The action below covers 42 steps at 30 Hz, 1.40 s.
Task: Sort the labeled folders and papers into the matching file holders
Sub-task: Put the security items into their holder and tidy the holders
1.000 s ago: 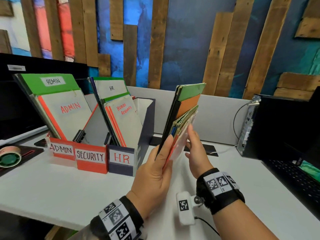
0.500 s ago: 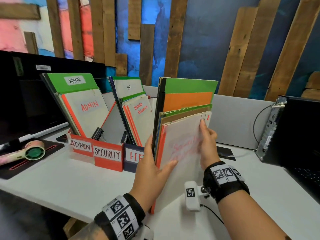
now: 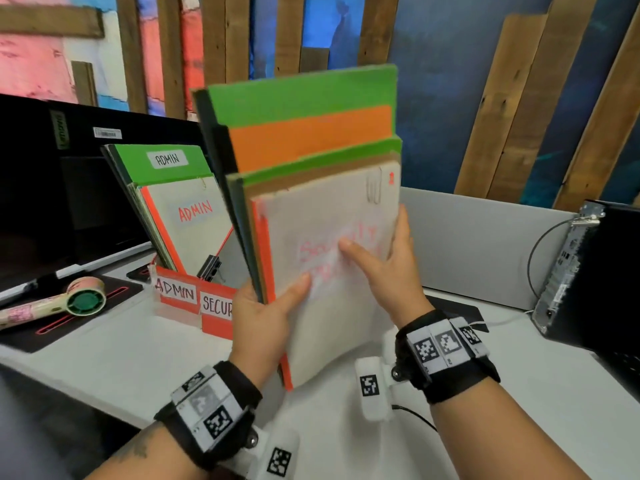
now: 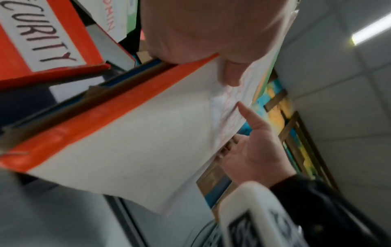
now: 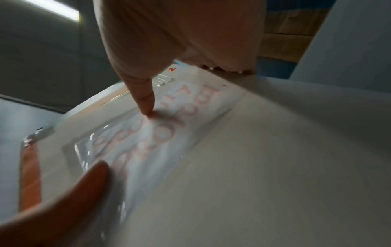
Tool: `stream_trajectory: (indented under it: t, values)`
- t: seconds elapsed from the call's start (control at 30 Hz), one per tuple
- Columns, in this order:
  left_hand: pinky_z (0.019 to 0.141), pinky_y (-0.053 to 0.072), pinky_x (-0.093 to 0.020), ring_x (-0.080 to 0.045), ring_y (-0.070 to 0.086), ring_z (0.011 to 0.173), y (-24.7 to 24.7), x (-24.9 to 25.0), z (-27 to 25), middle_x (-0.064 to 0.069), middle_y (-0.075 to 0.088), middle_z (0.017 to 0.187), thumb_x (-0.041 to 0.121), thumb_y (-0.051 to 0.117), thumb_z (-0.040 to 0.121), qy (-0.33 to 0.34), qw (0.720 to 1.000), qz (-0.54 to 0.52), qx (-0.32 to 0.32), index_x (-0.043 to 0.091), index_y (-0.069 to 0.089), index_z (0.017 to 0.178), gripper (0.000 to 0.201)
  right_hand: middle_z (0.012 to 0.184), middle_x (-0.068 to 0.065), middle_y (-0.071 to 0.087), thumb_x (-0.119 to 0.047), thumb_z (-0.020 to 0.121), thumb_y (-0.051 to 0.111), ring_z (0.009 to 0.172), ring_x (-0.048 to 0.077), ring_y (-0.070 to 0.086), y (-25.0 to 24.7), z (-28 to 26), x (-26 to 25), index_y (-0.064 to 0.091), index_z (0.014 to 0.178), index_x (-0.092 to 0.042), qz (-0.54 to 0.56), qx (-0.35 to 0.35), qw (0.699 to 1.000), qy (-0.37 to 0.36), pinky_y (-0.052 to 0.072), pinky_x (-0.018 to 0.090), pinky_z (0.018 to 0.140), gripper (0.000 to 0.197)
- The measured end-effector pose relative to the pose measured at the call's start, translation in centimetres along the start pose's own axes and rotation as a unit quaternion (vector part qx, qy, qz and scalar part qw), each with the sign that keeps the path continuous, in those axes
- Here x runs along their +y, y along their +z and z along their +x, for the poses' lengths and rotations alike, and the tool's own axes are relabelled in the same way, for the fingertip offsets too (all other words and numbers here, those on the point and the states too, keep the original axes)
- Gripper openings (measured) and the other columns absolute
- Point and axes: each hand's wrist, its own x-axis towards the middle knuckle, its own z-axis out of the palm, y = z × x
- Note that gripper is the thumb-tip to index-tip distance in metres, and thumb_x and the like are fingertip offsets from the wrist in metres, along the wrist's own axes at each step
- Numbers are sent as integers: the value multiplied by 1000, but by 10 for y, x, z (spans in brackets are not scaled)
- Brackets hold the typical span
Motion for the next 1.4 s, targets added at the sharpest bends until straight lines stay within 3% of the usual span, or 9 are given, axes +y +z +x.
stream_trajectory:
  t: [0.1,0.27,0.33,0.43,0.7,0.83,1.07,1.17,1.4]
  values:
    - [93,58,-41,-24,73,104,-13,21,27,-7,76,112,6,76,87,29,996,-62,64,6,71,118,32,164,2,23,-72,58,76,153,23,18,32,-7,-11,15,159,-24,-112,-14,994,0,20,49,124,127]
    - [104,49,-57,-31,66,120,-54,54,69,-9,69,129,25,86,79,39,960,-205,187,8,62,134,62,149,0,43,-72,46,88,137,21,45,92,-18,-11,18,154,-22,73,16,985,155,40,48,115,137]
    - [104,46,-62,-34,63,123,-73,63,79,-11,65,135,40,89,75,5,950,-266,166,10,59,139,77,135,-2,56,-49,66,91,123,14,57,107,-18,-23,23,150,-22,157,-45,970,181,45,40,110,111]
    - [106,47,-56,-37,61,125,-86,76,85,-14,62,139,48,70,91,-41,949,-291,117,10,56,142,65,126,0,67,-32,84,77,116,19,65,140,-9,-49,48,130,-15,200,-139,963,111,50,46,106,57]
    - [88,59,-45,-29,74,103,-119,73,95,-9,75,117,42,65,96,-87,948,-246,182,12,67,125,42,137,3,59,-67,90,55,124,21,58,183,24,-37,41,141,-10,-56,-290,955,37,47,45,107,78]
    - [86,59,-49,-30,73,105,-132,69,105,-8,76,113,31,78,88,-17,932,-242,268,11,65,126,45,100,5,64,-68,99,26,92,23,62,174,7,2,60,104,-13,-224,-383,891,-95,51,50,90,65]
    - [93,58,-48,-29,71,111,-146,81,123,-12,73,121,21,83,83,136,916,-246,286,4,67,124,47,128,11,62,-51,90,61,131,27,49,170,-17,62,34,149,-16,-468,-410,729,-285,6,46,127,74]
    - [94,57,-51,-33,69,114,-152,86,128,-15,70,125,21,92,71,193,898,-252,307,-1,61,132,72,123,10,61,-45,83,67,128,29,49,170,-20,63,26,151,-14,-487,-391,714,-314,5,47,127,86]
    - [95,57,-50,-26,71,110,-129,59,151,-8,74,120,12,86,78,149,901,-224,339,7,62,127,55,115,8,62,-46,78,71,121,29,52,166,-18,54,27,147,-15,-479,-410,717,-299,7,50,126,87]
